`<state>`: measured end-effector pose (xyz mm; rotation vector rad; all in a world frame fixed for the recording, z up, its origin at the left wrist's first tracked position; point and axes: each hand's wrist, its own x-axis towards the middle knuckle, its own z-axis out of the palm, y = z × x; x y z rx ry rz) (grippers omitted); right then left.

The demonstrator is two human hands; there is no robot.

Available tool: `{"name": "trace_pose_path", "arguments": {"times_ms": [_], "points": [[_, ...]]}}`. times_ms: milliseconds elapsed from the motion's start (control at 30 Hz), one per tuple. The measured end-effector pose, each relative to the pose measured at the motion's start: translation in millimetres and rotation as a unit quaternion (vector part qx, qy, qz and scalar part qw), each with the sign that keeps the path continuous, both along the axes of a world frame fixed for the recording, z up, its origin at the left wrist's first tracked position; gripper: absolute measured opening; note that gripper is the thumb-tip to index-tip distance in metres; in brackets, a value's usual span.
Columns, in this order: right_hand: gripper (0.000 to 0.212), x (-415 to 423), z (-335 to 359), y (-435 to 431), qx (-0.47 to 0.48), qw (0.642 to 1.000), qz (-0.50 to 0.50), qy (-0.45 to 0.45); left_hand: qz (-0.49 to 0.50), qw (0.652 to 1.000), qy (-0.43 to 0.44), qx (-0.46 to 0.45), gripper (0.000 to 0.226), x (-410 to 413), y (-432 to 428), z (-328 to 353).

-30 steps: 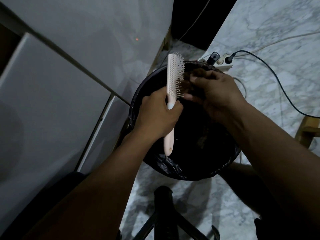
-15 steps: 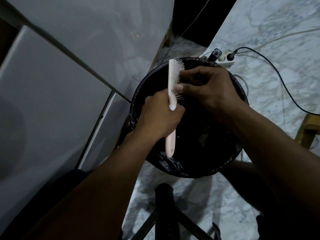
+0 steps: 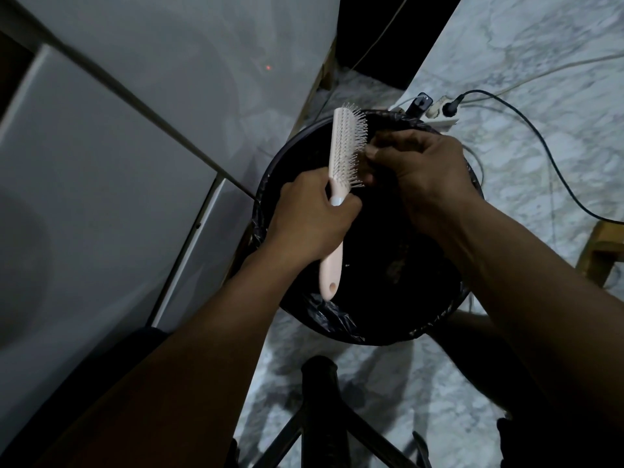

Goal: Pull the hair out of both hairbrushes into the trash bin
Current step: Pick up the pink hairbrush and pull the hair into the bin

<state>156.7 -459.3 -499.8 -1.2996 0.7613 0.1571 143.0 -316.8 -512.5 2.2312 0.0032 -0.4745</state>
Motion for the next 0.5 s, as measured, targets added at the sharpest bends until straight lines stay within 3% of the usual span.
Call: {"name": "trace_pose_path", "arguments": {"times_ms": [167, 500], "points": [[0.012, 4, 10, -9, -0.149, 0.988, 0.035, -0.019, 0.027, 0.999, 0.012, 0.044, 0.018, 1, 4, -6], [0.023, 3, 13, -23, -0.154, 0.975, 0.137, 0.086, 0.031, 0.999, -0.005, 0.043, 0.019, 3, 5, -8]]}}
